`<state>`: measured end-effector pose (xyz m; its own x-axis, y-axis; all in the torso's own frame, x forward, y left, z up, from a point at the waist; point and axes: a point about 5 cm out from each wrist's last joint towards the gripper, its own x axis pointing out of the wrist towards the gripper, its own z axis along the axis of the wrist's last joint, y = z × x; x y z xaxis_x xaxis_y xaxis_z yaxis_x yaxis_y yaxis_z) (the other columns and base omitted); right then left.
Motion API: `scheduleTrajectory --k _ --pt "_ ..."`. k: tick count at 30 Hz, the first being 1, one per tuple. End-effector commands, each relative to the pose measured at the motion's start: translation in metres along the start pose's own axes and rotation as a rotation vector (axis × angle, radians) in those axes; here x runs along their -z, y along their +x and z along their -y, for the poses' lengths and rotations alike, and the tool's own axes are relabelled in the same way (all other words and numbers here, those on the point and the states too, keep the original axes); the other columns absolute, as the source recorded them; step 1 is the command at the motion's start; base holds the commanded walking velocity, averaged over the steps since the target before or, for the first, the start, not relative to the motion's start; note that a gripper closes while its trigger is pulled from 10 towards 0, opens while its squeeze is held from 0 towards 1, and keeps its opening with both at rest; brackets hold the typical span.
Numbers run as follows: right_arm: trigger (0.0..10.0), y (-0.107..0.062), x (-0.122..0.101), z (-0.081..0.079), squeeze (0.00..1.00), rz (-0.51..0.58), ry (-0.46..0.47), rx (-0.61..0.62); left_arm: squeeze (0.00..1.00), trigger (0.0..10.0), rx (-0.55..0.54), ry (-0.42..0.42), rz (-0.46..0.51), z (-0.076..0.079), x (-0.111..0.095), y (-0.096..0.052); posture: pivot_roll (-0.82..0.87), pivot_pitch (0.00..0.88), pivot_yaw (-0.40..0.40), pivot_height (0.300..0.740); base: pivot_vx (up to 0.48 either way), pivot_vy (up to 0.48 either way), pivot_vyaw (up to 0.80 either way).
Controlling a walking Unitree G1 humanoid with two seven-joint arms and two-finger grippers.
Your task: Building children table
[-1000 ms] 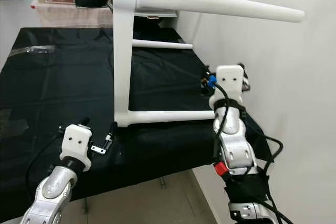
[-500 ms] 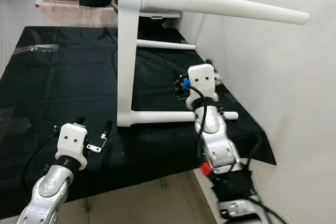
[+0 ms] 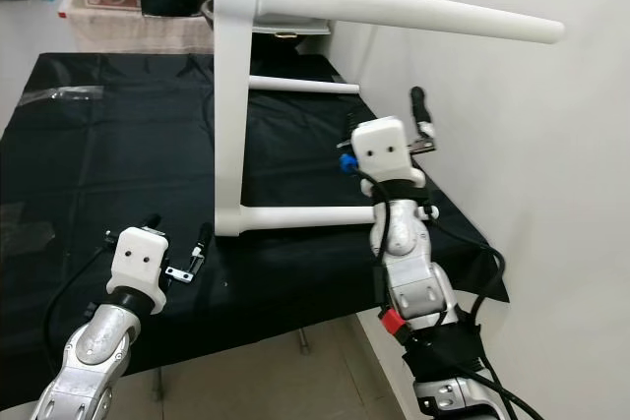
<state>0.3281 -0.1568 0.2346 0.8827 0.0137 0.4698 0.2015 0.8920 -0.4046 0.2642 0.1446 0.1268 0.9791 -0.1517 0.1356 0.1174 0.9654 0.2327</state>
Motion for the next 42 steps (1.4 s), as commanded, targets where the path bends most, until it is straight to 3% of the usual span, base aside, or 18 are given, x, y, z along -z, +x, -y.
scheduleTrajectory --k 1,8,17,24,25,26,27,29,30,31,32,35,42 --pt "10.0 -0.001 0.000 0.000 0.00 -0.005 -0.008 0.000 0.00 10.0 0.010 0.005 -0.032 0.002 0.005 -0.001 0.08 0.000 -0.141 0.740 0.000 -0.480 0.80" --pt "10.0 0.004 -0.004 -0.004 0.00 0.029 0.004 0.026 0.00 10.0 -0.001 0.003 -0.031 0.002 0.005 -0.001 0.08 0.000 -0.147 0.740 0.000 -0.480 0.34" --pt "10.0 0.002 -0.001 0.006 0.00 0.016 -0.037 0.088 0.00 10.0 -0.006 -0.008 -0.029 0.001 0.005 -0.001 0.08 0.000 -0.145 0.740 0.000 0.000 0.00" --pt "10.0 0.000 0.004 -0.004 0.00 -0.008 -0.011 0.019 0.00 10.0 -0.005 -0.005 -0.025 -0.001 0.004 0.002 0.07 0.000 -0.139 0.740 0.000 0.000 0.00" --pt "10.0 -0.001 0.009 -0.017 0.00 -0.073 0.120 -0.055 0.00 10.0 -0.007 -0.005 -0.023 -0.001 0.004 0.003 0.07 0.000 -0.138 0.740 0.000 0.000 0.00" --pt "10.0 -0.001 0.009 -0.017 0.00 -0.073 0.120 -0.055 0.00 10.0 -0.007 -0.005 -0.023 -0.001 0.004 0.003 0.07 0.000 -0.138 0.740 0.000 0.000 0.00" --pt "10.0 -0.002 0.011 -0.026 0.00 -0.115 0.220 -0.109 0.00 10.0 -0.009 -0.005 -0.023 -0.002 0.004 0.004 0.07 0.000 -0.138 0.740 0.000 0.000 0.00" --pt "10.0 -0.007 0.007 -0.058 0.00 -0.221 0.555 -0.317 0.00 10.0 -0.009 -0.008 -0.021 -0.001 0.004 0.003 0.08 0.000 -0.141 0.740 0.000 0.000 0.00" --pt "10.0 -0.007 0.007 -0.058 0.00 -0.221 0.555 -0.317 0.00 10.0 -0.009 -0.008 -0.021 -0.001 0.004 0.003 0.08 0.000 -0.141 0.740 0.000 0.000 0.00" --pt "10.0 -0.013 -0.003 -0.072 0.00 -0.232 0.712 -0.439 0.00 10.0 -0.008 -0.010 -0.022 -0.001 0.004 0.003 0.08 0.000 -0.141 0.740 0.000 0.000 0.00" --pt "10.0 -0.018 -0.013 -0.081 0.00 -0.212 0.803 -0.542 0.00 10.0 -0.008 -0.010 -0.023 0.000 0.004 0.002 0.08 0.000 -0.143 0.740 0.000 0.000 0.00" --pt "10.0 -0.023 -0.023 -0.090 0.00 -0.180 0.826 -0.628 0.00 10.0 -0.017 -0.002 -0.037 -0.003 0.007 -0.001 0.09 0.000 -0.143 0.740 0.000 0.000 0.00" --pt "10.0 -0.013 -0.021 -0.096 0.00 -0.191 0.784 -0.589 0.00 10.0 -0.150 0.024 -0.129 -0.030 0.022 -0.016 0.11 0.000 -0.156 0.740 0.000 0.000 0.00"
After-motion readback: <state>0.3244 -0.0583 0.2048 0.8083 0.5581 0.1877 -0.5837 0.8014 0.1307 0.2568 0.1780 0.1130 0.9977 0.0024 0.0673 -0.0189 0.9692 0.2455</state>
